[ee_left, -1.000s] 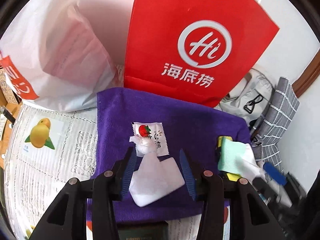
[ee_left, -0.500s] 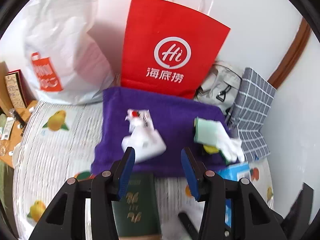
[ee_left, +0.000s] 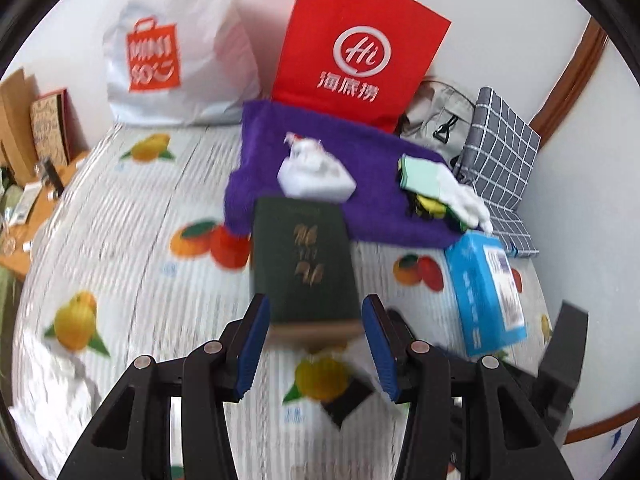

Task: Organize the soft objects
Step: 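Grasp one black watch strap piece with the right gripper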

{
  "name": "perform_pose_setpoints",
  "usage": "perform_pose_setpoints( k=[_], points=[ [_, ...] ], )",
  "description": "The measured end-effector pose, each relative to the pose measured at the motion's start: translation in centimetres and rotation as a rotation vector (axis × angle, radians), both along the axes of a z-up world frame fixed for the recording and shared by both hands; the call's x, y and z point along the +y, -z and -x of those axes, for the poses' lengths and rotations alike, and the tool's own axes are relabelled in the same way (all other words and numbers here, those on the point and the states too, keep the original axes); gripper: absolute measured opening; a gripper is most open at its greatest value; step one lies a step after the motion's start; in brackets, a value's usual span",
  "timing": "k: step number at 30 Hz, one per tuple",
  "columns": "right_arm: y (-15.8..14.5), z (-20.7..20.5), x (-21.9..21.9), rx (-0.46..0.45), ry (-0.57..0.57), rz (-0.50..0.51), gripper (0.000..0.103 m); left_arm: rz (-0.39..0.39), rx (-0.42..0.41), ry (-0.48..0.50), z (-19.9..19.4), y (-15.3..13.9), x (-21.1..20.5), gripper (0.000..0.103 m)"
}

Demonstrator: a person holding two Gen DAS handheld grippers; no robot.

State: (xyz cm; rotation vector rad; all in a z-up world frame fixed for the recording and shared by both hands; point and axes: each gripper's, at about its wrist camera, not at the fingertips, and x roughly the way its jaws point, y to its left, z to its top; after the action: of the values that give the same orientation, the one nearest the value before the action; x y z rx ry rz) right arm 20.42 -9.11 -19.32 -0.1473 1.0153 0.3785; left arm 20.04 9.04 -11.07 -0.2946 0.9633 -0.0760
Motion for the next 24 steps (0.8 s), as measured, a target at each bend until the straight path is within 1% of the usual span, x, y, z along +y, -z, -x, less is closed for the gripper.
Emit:
perform_pose_setpoints(
  k=[4,5,6,9,13,20,23,24],
  points=[
    [0.3,0.0,0.8,-0.028,-0.007,0.034,0.032,0.034,0.021,-0.017,2.3,1.3,0.9,0.046],
    [0.4,0.0,0.9,-0.035,-0.013,0.044,0.022,0.041,0.023,-0.021,2.8,1.5,1.1,0.046],
    [0.4,0.0,1.0,-0.043,-0.016,0.057,0.020,0.047,0.026,-0.023,3.2,1.8,1.2,0.046],
    [0.1,0.2,0.7,-0.042,-0.030,0.056,0.020,0.059,0.040,-0.034,4.3,2.5,1.3,0.046],
    [-1.3,1.6,-0.5,-0.061,-0.017,-0.007,0.020,0.064,0.040,-0.015,5.0,3.0,0.7,0.046],
    [-3.6,4.7,-3.3,-0.125,0.011,-0.043,0.020,0.054,0.071,0.047,5.2,4.8,-1.8,0.046],
    [-3.7,5.9,-5.1,-0.136,0.033,-0.048,0.020,0.041,0.070,0.088,5.0,5.5,-3.4,0.046],
    [-3.6,6.3,-6.0,-0.137,0.044,-0.046,0.020,0.021,0.067,0.103,4.9,5.7,-4.0,0.046]
  ],
)
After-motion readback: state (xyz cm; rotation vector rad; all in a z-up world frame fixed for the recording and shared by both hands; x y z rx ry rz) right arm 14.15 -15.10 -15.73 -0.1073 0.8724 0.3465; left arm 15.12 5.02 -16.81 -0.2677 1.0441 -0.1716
